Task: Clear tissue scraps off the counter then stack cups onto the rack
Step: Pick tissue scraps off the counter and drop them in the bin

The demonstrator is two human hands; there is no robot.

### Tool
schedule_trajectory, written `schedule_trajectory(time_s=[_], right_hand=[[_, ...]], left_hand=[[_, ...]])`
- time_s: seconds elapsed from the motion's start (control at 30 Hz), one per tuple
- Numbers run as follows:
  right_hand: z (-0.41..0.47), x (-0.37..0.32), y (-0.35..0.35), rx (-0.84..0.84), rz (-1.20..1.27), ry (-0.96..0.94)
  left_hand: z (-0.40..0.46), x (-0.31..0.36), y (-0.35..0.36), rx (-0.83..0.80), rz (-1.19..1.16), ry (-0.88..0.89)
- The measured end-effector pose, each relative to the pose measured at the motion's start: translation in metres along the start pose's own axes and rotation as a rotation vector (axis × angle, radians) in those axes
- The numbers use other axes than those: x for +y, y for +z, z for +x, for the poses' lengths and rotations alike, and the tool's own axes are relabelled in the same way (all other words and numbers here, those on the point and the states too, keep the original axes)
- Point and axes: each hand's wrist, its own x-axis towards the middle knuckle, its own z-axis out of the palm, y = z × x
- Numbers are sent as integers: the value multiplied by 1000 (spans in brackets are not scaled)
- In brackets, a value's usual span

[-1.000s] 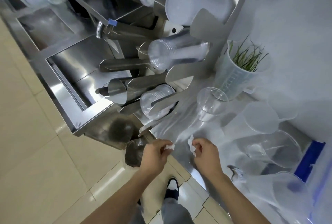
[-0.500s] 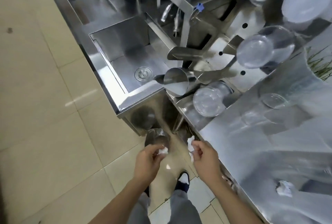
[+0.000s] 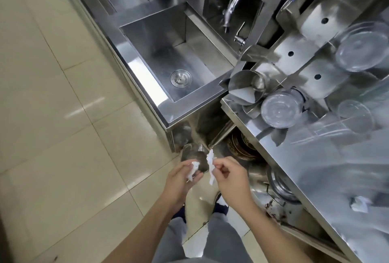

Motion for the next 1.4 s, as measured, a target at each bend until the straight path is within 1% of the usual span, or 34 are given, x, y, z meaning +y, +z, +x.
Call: schedule_trajectory(time_s=[0.13,0.2,0.23,0.33,0.4,0.47,0.53,0.63,0.77,0.8,0.87,0.97,1.03,1.13,1.2,1.33,1.4], right_hand=[[-4,-15,8,2,39,-41],[-5,-16,10,-12,35,-48],[-5,-15,10,-20,12,-53],[-7,-9,5,-63,-121,-52],[-7,-4,6,-81,-219,-115],[-10,2,-7,-89,-324,-200],[-13,1,-12,-130,-395,-278],[-20,4,-38,-118,-359,-296],[-32,16,-75,-21,-179,-206],[-35,22,-86,29,-151,-175],[-44,36,-111,161,-117,-104],[-59,55,-153,399,-92,-7],[-69,73,-181,543,-127,70],[-74,112,-218,708,-231,254],[-72,137,-235,717,-344,359],[-61,166,-252,551,-455,486],[-55,174,-253,502,-463,507]], left_hand=[[-3,5,15,-100,-38,-60],[-10,7,27,-112,-80,-99],[-14,7,33,-130,-110,-130],[-21,10,47,-180,-302,-274],[-20,11,49,-167,-358,-301],[-22,5,66,-161,-304,-290],[-22,2,75,-95,-247,-276],[-21,-8,95,-52,-195,-302],[-21,-19,124,-82,-110,-309],[-21,-22,133,-104,-96,-314],[-22,-30,155,-152,-93,-345],[-28,-39,186,-165,-165,-402],[-31,-43,204,-187,-186,-426],[-32,-51,220,-197,-187,-456],[-30,-58,226,-190,-201,-467],[-29,-65,230,-188,-209,-475],[-28,-66,229,-200,-199,-478]])
